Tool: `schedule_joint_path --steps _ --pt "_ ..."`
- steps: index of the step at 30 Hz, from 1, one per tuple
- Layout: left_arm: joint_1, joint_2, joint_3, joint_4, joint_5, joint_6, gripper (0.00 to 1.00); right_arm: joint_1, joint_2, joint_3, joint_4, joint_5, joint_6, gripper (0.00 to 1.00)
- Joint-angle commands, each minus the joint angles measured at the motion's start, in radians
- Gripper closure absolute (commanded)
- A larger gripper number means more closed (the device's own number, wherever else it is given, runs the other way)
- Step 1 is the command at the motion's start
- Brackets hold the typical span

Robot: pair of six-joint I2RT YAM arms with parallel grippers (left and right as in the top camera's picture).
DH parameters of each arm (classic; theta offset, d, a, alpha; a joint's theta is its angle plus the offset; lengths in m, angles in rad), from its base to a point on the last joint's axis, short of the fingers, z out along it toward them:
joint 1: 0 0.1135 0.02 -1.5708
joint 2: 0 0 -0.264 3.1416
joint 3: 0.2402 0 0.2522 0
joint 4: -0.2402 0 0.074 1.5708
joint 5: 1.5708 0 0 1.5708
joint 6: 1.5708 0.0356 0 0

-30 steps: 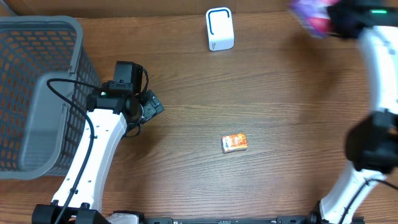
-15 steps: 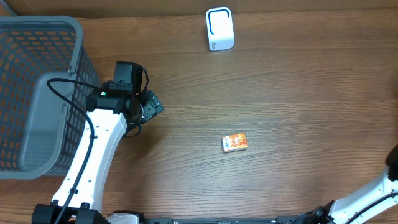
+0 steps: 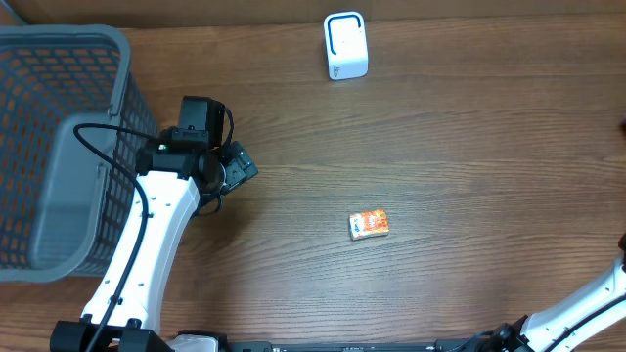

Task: Scan the item barcode
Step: 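Move the Carefree pack off the right side of the table, then reach the right gripper toward the small orange box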

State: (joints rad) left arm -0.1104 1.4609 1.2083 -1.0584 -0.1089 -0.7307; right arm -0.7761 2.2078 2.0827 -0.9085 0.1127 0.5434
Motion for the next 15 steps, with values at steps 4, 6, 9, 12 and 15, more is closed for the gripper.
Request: schedule_joint_path --steps 4,6,9,12,15 --pt "-0.001 0.004 0.000 0.000 0.002 -0.010 0.00 -0.003 -0.025 0.015 -0.048 -0.016 -0.048 0.39" --pt "-0.001 0.004 0.000 0.000 0.002 -0.010 0.00 -0.003 -0.055 0.023 -0.050 -0.134 -0.090 0.31" --pt "-0.001 0.004 0.000 0.000 0.002 -0.010 0.00 -0.003 -0.090 0.029 -0.039 -0.410 -0.169 0.15" --pt "-0.001 0.004 0.000 0.000 0.002 -0.010 0.00 0.007 -0.105 0.029 -0.049 -0.772 -0.199 0.13" --pt "-0.001 0.004 0.000 0.000 0.002 -0.010 0.00 0.056 -0.105 0.029 -0.151 -1.087 -0.326 0.12"
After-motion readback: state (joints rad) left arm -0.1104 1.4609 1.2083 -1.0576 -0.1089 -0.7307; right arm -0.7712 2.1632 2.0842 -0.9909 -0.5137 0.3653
